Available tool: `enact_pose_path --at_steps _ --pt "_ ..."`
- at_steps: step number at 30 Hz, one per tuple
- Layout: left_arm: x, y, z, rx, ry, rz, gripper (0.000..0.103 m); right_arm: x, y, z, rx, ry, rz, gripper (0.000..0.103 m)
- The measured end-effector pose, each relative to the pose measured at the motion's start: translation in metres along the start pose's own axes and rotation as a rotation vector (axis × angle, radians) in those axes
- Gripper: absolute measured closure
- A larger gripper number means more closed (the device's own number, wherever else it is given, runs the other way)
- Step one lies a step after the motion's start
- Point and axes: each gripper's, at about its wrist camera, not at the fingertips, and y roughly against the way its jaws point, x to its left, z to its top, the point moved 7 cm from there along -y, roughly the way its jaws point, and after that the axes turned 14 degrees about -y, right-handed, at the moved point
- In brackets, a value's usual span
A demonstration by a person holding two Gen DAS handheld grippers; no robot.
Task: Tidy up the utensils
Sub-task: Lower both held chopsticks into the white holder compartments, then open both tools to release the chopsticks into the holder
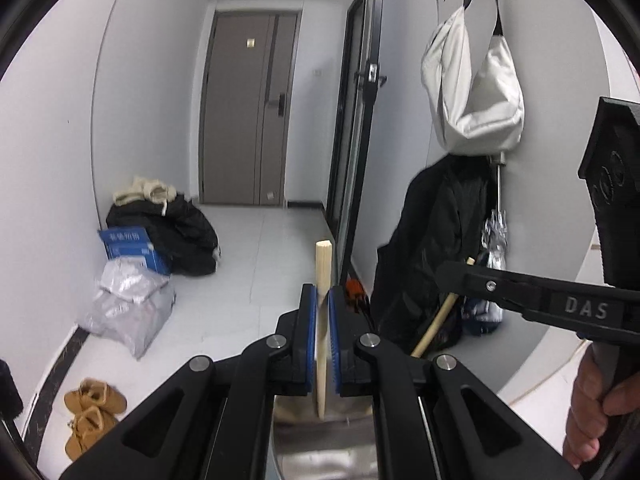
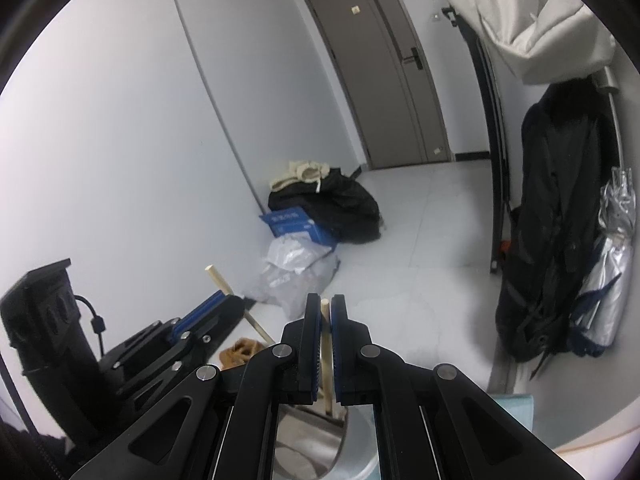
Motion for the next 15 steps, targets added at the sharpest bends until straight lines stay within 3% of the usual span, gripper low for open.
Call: enact_pose_path --at_steps 11,14,15 --pt "-0.006 0.014 -0.015 0.152 0.040 -0.047 0.097 -0.014 0.001 -0.035 0.092 -0.076 -0.006 0.096" --pt "-0.005 0.027 -0.014 0.162 0.060 -0.017 0.081 -0.012 0.009 -0.039 0.091 -0.079 -0.004 0.091" --pt "-0.005 0.030 -0.014 0.169 0.070 -0.012 0.070 -0.011 0.012 -0.040 0.091 -0.076 -0.002 0.088"
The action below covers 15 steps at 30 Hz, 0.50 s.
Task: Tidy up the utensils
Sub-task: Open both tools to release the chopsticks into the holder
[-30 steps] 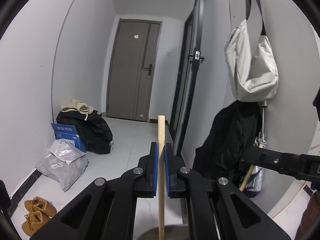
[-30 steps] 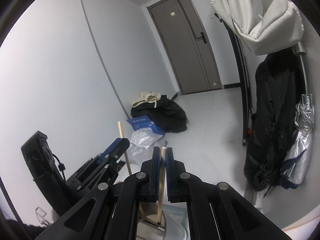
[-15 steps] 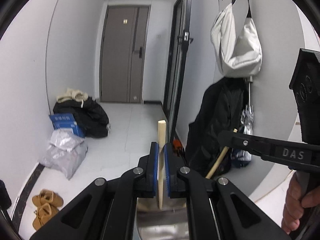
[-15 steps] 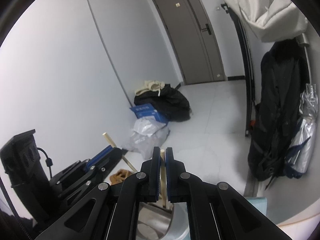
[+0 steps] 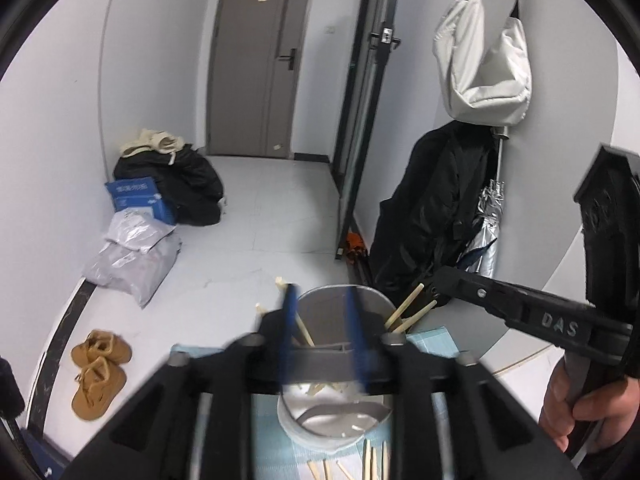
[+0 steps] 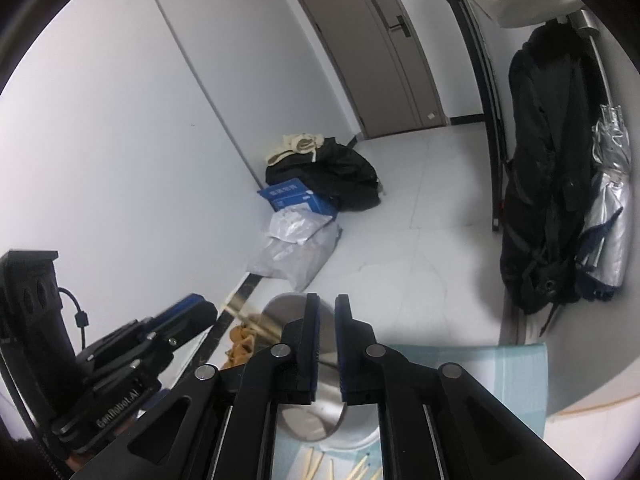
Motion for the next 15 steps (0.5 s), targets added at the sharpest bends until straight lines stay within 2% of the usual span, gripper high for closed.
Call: enact_pose_path --at_steps 1,2,4,6,8,11,13,15 --pt "0.000 0.006 -0.001 0.004 0.018 -0.001 0.063 0.001 0.005 -0.003 -0.006 0.003 -0.002 0.080" --pt "0.001 0.009 -0.002 0.002 0.028 -0.002 0.061 0.002 0.007 -0.003 -0.012 0.003 -0.002 0.075" --pt "0.003 0.016 -0.005 0.009 0.043 0.028 0.045 0.004 0.019 -0.010 -0.032 0.012 -0.004 0.070" --pt "0.004 0.024 -0.010 0.012 0.064 0.056 0.037 0.005 0.029 -0.016 -0.052 0.013 -0.009 0.062" --pt "0.005 0.032 -0.015 0.029 0.081 0.078 0.028 0.005 0.038 -0.023 -0.068 0.016 -0.025 0.048" --pt "0.003 0.042 -0.021 0.045 0.084 0.101 0.025 0.004 0.053 -0.036 -0.099 0.042 -0.066 0.042" --pt "-0.001 0.051 -0.024 0.041 0.076 0.118 0.018 0.006 0.060 -0.045 -0.107 0.062 -0.069 0.042" --pt "-0.002 0.060 -0.028 0.024 0.085 0.134 0.012 0.008 0.069 -0.055 -0.116 0.081 -0.070 0.037"
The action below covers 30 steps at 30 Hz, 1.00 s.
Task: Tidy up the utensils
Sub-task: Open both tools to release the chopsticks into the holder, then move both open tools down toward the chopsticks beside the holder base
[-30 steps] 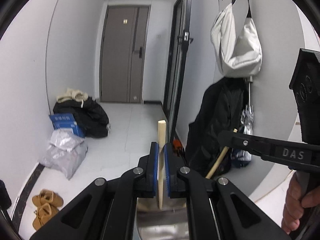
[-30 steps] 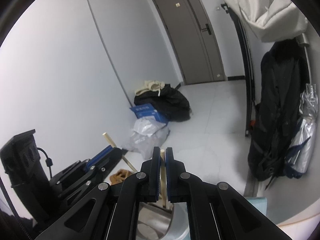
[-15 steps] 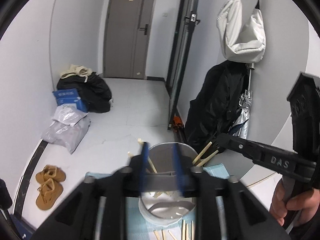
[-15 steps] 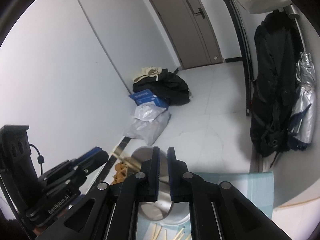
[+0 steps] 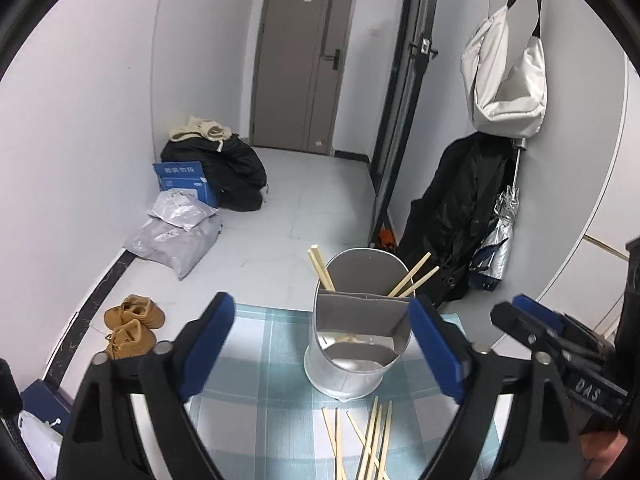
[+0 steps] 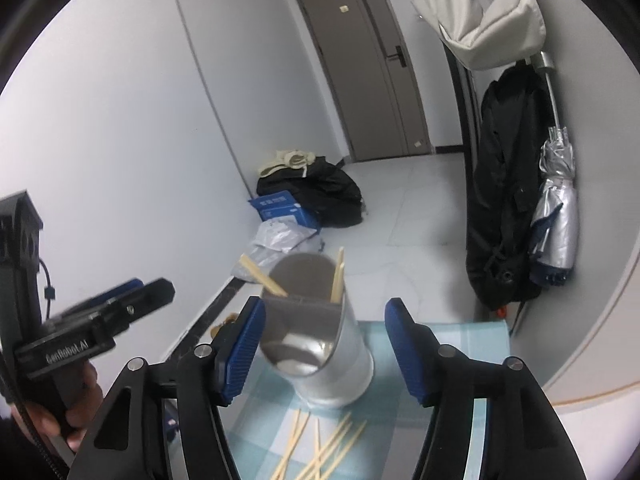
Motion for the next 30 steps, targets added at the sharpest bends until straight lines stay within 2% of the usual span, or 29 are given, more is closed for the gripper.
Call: enact_pose_path --at_steps 2,5,14,22,30 --pt "0.001 0.006 -0.004 -0.013 0.009 0.011 0.008 -0.001 0.007 -0.006 -0.021 0.009 -0.010 0.030" --pt "0.001 0.010 -0.011 -0.010 0.012 0.015 0.006 0.002 0.021 -0.018 -0.052 0.031 -0.018 0.025" --pt "0.004 0.013 -0.032 -0.006 0.037 0.056 0.002 0.005 0.034 -0.045 -0.086 0.096 -0.064 0.016" --pt "0.007 0.006 -0.055 -0.008 0.052 0.070 0.001 -0.013 0.032 -0.068 -0.042 0.064 -0.101 0.016" --pt "0.017 -0.023 -0.091 0.091 0.096 0.048 0.001 -0.032 0.016 -0.088 0.047 0.044 -0.146 0.016"
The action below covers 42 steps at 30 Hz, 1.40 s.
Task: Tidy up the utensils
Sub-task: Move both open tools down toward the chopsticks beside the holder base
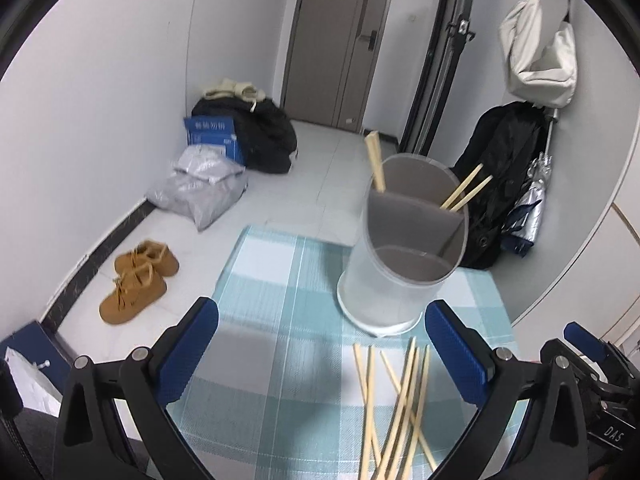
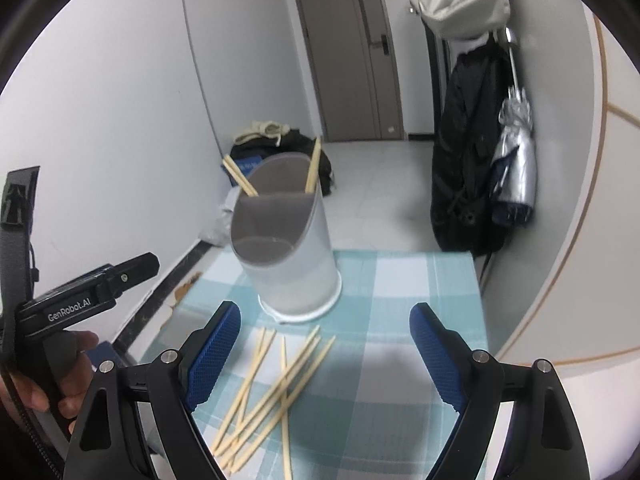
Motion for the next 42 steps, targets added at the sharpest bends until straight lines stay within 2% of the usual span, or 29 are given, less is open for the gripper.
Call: enact_pose_path --at_steps 12,15,22,24,28,30,32,40,42 --pt "0.025 -0.029 -0.001 0.093 0.085 -0.009 0.001 -0.003 -0.045 -0.035 0.185 0.036 -0.038 0.017" --pt "0.033 -0.034 0.000 0.112 0.112 -0.003 0.001 -0.004 -0.062 -0.042 0.249 0.020 -0.041 0.021" --pt "0.047 -0.043 -0.004 0.152 0.162 0.002 0.001 -0.011 -0.104 -0.052 0.417 0.013 -0.059 0.053" --pt "0.050 -0.046 -0.004 0.160 0.177 -0.004 0.001 -0.011 -0.112 -0.054 0.434 0.023 -0.073 0.056" --pt "0.055 -0.049 -0.006 0.179 0.203 -0.009 0.001 -0.012 -0.129 -0.056 0.468 0.052 -0.116 0.068" --pt "0.056 -0.051 -0.006 0.188 0.210 -0.013 0.001 -0.013 -0.137 -0.058 0.483 0.055 -0.136 0.069" --pt "0.058 -0.051 -0.006 0.191 0.218 -0.017 0.001 -0.013 -0.143 -0.059 0.493 0.067 -0.171 0.076" --pt "0.061 -0.052 -0.007 0.200 0.223 -0.019 0.001 -0.002 -0.152 -0.065 0.487 0.142 -0.247 0.081" --pt "0.061 -0.053 -0.008 0.202 0.221 -0.015 0.001 0.000 -0.151 -0.067 0.486 0.139 -0.237 0.092"
